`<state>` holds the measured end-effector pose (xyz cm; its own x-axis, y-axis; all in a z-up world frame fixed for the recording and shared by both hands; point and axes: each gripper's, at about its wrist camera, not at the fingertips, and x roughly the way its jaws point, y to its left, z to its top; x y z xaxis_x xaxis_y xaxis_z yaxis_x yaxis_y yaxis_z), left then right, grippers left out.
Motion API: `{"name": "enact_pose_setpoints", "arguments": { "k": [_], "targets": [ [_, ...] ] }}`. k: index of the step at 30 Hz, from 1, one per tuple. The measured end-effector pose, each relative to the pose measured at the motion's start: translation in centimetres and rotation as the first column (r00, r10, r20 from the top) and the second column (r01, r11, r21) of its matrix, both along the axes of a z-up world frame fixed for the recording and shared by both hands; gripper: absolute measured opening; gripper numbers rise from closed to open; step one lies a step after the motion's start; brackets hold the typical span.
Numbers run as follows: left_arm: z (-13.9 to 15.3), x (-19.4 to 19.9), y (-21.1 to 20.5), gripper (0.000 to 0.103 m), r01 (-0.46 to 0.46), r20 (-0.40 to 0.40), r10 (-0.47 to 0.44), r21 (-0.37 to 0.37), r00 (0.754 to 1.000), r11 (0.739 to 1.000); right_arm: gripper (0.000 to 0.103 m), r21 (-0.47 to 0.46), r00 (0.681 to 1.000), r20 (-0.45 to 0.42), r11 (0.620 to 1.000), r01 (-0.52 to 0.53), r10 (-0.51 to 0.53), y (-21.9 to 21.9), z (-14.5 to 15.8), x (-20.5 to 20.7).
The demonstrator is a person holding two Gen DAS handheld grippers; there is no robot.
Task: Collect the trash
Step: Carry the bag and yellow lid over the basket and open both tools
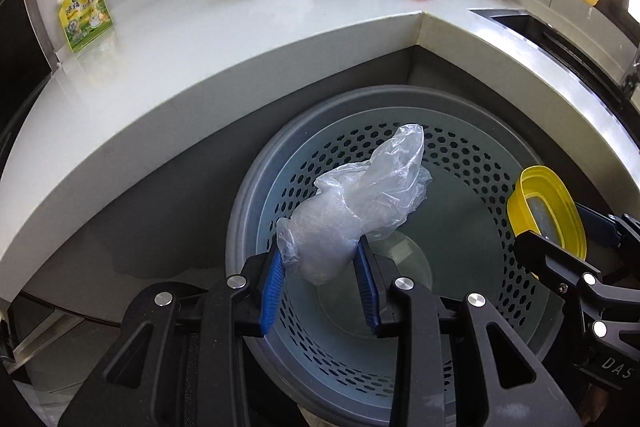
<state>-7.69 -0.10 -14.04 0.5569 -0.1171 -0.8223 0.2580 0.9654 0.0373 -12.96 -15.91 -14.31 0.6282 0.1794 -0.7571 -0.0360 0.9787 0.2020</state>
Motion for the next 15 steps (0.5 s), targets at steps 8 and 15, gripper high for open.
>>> {"name": "enact_pose_setpoints", "arguments": {
  "k": [8,15],
  "targets": [
    [-0.4,0.24,-0.29,0.036,0.01,-0.017,-0.01,0.012,1.0,1.0,0.068,0.001,1.0,-0.015,1.0,0.002,-0.002,-0.36,-0.58,0.25],
    [-0.23,0.08,-0.06,0.058,0.006,-0.004,-0.006,0.004,1.0,1.0,0.076,0.019,1.0,-0.009,1.0,0.018,-0.017,-0.88,-0.31,0.18]
  ]
}}
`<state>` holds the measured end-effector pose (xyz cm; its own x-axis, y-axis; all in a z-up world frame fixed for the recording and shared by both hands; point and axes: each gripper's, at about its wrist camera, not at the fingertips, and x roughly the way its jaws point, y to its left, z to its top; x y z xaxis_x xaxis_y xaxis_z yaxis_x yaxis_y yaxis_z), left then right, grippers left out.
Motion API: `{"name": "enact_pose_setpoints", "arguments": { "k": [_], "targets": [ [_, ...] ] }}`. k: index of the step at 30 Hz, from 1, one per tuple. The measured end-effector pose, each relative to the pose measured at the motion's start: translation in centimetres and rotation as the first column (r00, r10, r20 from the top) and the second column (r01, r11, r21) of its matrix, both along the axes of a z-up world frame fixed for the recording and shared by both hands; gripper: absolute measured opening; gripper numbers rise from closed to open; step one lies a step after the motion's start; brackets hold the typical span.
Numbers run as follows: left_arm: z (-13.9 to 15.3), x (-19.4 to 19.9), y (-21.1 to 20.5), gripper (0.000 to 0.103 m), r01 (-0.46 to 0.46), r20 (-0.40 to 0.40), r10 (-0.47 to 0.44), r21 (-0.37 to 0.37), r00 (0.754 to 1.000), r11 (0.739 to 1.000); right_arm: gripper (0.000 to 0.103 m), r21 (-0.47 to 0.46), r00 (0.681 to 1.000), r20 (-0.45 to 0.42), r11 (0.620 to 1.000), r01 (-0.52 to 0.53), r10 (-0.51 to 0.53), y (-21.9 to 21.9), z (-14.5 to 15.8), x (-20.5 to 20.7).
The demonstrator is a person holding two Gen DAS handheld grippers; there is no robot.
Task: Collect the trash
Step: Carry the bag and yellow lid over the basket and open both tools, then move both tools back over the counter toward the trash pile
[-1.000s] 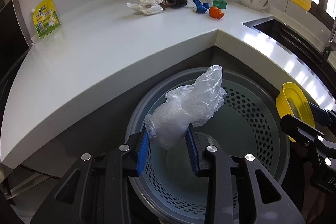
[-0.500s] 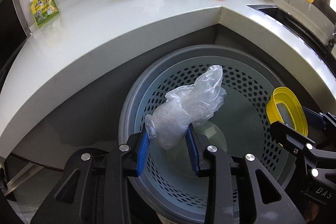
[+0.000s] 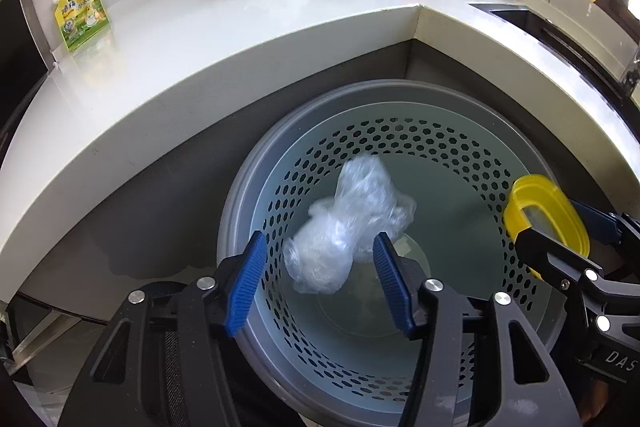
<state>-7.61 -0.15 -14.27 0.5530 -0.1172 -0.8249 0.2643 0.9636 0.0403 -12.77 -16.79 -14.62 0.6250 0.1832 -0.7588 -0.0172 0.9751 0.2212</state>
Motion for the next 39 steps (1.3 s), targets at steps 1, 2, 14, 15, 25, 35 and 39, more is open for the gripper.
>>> {"name": "enact_pose_setpoints", "arguments": {
  "k": [1,2,14,15,25,35,39],
  "targets": [
    [0.0,0.0,0.0,0.058,0.0,0.002,0.0,0.001,1.0,1.0,0.077,0.008,1.0,0.003,1.0,0.001,-0.001,-0.1,0.0,0.0],
    [0.1,0.0,0.0,0.059,0.0,0.002,0.0,0.002,1.0,1.0,0.077,0.01,1.0,0.005,1.0,0.003,-0.003,-0.1,0.1,-0.1],
    [0.1,0.0,0.2,0.062,-0.001,-0.003,0.001,0.0,1.0,1.0,0.077,0.022,1.0,0.016,1.0,0.008,-0.008,-0.1,0.2,0.0],
    [0.1,0.0,0.2,0.062,-0.003,-0.001,0.003,-0.002,1.0,1.0,0.077,0.021,1.0,0.018,1.0,0.009,-0.009,-0.1,0.3,0.0],
    [1.3,0.1,0.8,0.065,-0.023,0.039,0.024,-0.024,0.999,0.999,0.077,0.026,0.999,0.046,1.0,0.015,-0.016,-0.5,1.1,-0.2],
    [3.2,0.0,1.0,0.068,-0.017,0.089,0.021,-0.042,0.996,0.999,0.077,0.021,0.993,0.118,0.999,0.027,-0.029,-1.2,3.9,-0.6],
    [4.0,0.1,0.9,0.07,-0.01,0.11,0.015,-0.051,0.994,0.999,0.077,0.008,0.99,0.136,0.999,0.032,-0.033,-1.4,4.9,-0.3]
  ]
}}
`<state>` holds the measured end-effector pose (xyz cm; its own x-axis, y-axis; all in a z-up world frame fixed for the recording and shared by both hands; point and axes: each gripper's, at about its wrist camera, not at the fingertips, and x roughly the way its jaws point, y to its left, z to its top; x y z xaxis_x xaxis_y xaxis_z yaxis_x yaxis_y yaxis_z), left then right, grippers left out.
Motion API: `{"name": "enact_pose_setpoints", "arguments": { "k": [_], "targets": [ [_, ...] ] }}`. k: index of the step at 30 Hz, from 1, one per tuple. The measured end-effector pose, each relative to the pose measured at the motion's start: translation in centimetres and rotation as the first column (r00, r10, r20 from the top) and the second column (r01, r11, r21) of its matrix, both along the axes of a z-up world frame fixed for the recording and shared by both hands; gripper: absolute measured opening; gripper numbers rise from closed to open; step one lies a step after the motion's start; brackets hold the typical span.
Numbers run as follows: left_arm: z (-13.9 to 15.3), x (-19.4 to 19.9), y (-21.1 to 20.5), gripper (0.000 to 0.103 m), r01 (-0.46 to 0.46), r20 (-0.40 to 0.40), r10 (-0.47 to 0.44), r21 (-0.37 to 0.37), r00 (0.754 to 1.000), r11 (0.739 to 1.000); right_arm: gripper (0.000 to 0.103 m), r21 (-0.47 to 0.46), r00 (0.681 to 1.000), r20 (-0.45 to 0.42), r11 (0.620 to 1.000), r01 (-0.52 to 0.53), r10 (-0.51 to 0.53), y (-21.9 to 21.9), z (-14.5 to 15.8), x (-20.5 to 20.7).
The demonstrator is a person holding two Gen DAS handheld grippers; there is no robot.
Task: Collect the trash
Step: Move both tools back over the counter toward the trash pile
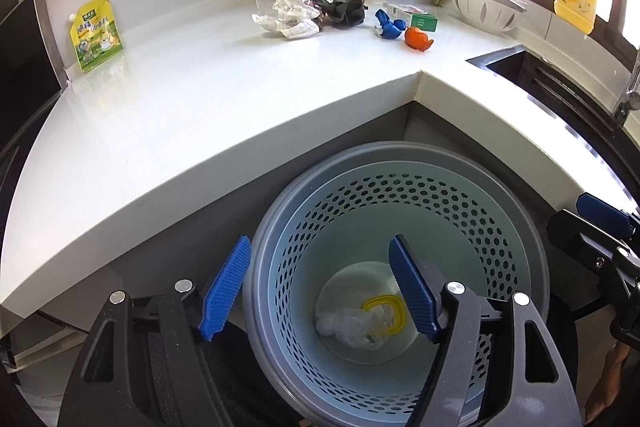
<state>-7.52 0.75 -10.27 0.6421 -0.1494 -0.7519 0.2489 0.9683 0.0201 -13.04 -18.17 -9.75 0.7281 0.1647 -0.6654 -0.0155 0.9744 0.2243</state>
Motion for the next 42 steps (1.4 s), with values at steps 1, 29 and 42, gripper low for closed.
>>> {"name": "enact_pose_setpoints", "arguments": {
  "k": [1,29,42],
  "targets": [
    [0.2,0.1,0.0,0.07,0.001,0.003,-0.001,-0.001,1.0,1.0,0.077,-0.006,1.0,-0.002,1.0,0.003,-0.003,0.0,0.2,0.2],
    [8.4,6.5,1.3,0.081,-0.059,0.181,0.068,-0.051,0.981,0.997,0.077,-0.031,0.993,0.117,0.999,-0.032,0.035,-0.7,6.4,6.9],
    [7.4,15.6,1.1,0.085,-0.101,0.142,0.107,-0.052,0.984,0.994,0.077,-0.081,0.999,0.008,0.996,-0.037,0.038,-1.7,5.5,17.9]
  ]
}}
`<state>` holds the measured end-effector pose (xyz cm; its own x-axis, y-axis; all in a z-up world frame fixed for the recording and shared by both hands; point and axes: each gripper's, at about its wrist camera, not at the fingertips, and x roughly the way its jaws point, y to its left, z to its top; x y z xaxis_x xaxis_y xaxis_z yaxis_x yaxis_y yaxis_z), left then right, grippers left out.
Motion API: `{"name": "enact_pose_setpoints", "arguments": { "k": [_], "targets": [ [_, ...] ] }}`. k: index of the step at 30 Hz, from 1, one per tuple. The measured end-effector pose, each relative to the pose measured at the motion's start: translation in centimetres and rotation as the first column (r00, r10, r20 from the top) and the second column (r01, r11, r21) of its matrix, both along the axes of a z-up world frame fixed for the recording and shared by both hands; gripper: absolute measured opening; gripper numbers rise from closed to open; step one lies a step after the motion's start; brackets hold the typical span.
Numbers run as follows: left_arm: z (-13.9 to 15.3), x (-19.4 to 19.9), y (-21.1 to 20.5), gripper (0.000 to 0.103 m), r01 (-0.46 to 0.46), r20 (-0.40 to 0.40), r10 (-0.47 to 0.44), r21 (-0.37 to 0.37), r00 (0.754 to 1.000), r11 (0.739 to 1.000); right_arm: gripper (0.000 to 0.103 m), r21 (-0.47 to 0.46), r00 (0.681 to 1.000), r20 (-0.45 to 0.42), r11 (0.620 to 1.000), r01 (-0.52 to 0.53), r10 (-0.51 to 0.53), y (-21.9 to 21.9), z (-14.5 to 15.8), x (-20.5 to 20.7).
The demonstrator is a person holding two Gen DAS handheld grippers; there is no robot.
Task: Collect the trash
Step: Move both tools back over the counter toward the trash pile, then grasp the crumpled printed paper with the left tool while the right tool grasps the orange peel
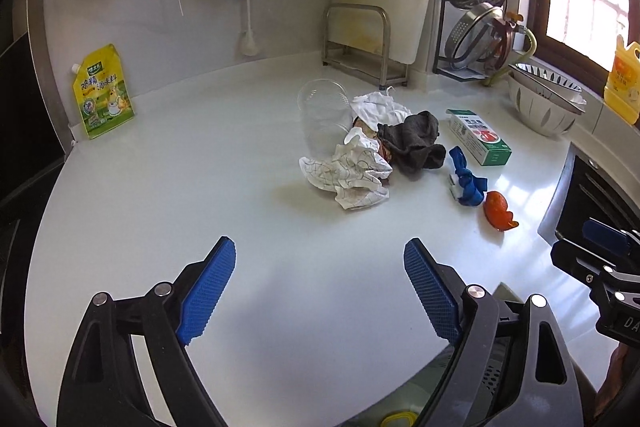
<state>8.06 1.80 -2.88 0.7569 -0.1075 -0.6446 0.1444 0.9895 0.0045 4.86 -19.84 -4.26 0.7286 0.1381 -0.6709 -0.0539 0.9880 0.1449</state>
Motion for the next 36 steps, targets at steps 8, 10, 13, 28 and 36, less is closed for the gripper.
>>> {"name": "enact_pose_setpoints", "arguments": {
  "k": [8,10,13,28,36],
  "targets": [
    [-1.3,4.6,-0.3,0.089,-0.03,-0.056,0.029,-0.001,0.998,1.0,0.077,-0.037,0.996,-0.084,0.999,0.003,-0.006,0.0,-2.4,5.4],
    [-1.7,5.2,-0.4,0.089,-0.032,-0.069,0.031,-0.001,0.997,1.0,0.077,-0.051,0.995,-0.097,0.999,0.01,-0.015,0.0,-2.8,6.3],
    [-2.0,5.8,-0.5,0.089,-0.036,-0.07,0.037,0.004,0.997,0.999,0.077,-0.061,0.994,-0.109,0.998,0.01,-0.017,-0.1,-3.2,7.4],
    [-2.2,7.0,-0.3,0.09,-0.062,-0.095,0.061,-0.005,0.994,0.998,0.031,-0.042,0.991,-0.129,0.999,-0.03,0.024,0.1,-3.6,8.7],
    [-2.3,7.6,-1.5,0.091,-0.052,-0.109,0.052,0.002,0.993,0.999,0.022,0.014,0.995,-0.102,1.0,-0.007,0.008,-1.4,-3.2,7.5]
  ]
}}
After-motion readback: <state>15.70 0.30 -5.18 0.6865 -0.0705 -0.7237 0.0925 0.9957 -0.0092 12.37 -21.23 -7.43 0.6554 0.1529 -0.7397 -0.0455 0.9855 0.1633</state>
